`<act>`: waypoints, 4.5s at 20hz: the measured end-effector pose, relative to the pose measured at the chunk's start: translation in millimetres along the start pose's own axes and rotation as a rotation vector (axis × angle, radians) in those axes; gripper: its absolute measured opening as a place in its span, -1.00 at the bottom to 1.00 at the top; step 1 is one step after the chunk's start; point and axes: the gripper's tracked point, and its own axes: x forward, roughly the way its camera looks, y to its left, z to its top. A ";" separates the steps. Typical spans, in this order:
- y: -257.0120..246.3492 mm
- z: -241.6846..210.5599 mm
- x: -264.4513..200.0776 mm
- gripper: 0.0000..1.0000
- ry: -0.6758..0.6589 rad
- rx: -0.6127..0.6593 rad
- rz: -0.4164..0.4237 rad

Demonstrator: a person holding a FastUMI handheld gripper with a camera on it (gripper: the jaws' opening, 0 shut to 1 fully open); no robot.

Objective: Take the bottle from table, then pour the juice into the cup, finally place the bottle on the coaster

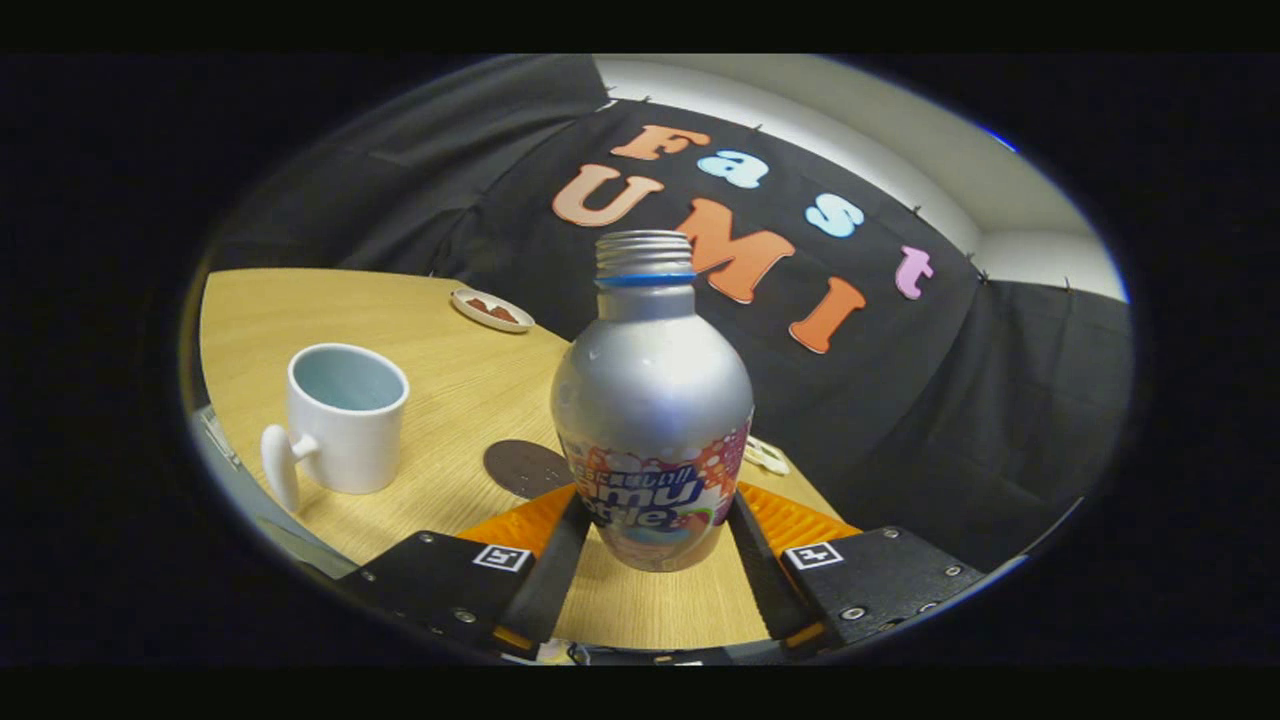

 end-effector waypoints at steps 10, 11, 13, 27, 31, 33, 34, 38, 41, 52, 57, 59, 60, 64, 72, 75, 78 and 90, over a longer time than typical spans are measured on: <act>4.0 34.9 -2.9 0.54 -0.097 -0.365 -0.090; 2.3 37.9 -2.9 0.54 -0.108 -0.416 -0.116; 0.3 43.1 -1.3 0.54 -0.124 -0.488 -0.150; -2.6 60.5 -4.4 0.53 -0.200 -0.763 -0.216; 3.7 63.3 -5.6 0.53 -0.214 -0.821 -0.181; 3.1 66.0 -5.5 0.52 -0.221 -0.873 -0.190; 2.4 65.4 -6.3 0.52 -0.221 -0.896 -0.193; 3.6 66.7 -5.4 0.52 -0.225 -0.931 -0.175; 1.9 65.8 -5.5 0.52 -0.225 -0.947 -0.174; -1.4 71.2 -5.3 0.52 -0.248 -1.057 -0.196; -3.5 71.9 -2.4 0.52 -0.251 -1.081 -0.193; -4.5 73.6 -2.7 0.52 -0.255 -1.089 -0.197; -4.4 73.3 -2.6 0.52 -0.256 -1.091 -0.195; -4.0 72.9 -4.6 0.52 -0.261 -1.102 -0.189; 0.4 41.9 14.1 0.52 -0.152 -1.040 -0.110; -1.7 51.7 14.1 0.52 -0.165 -1.097 -0.143; -5.5 53.7 16.5 0.52 -0.171 -1.100 -0.157; -13.2 59.0 19.5 0.52 -0.168 -1.164 -0.180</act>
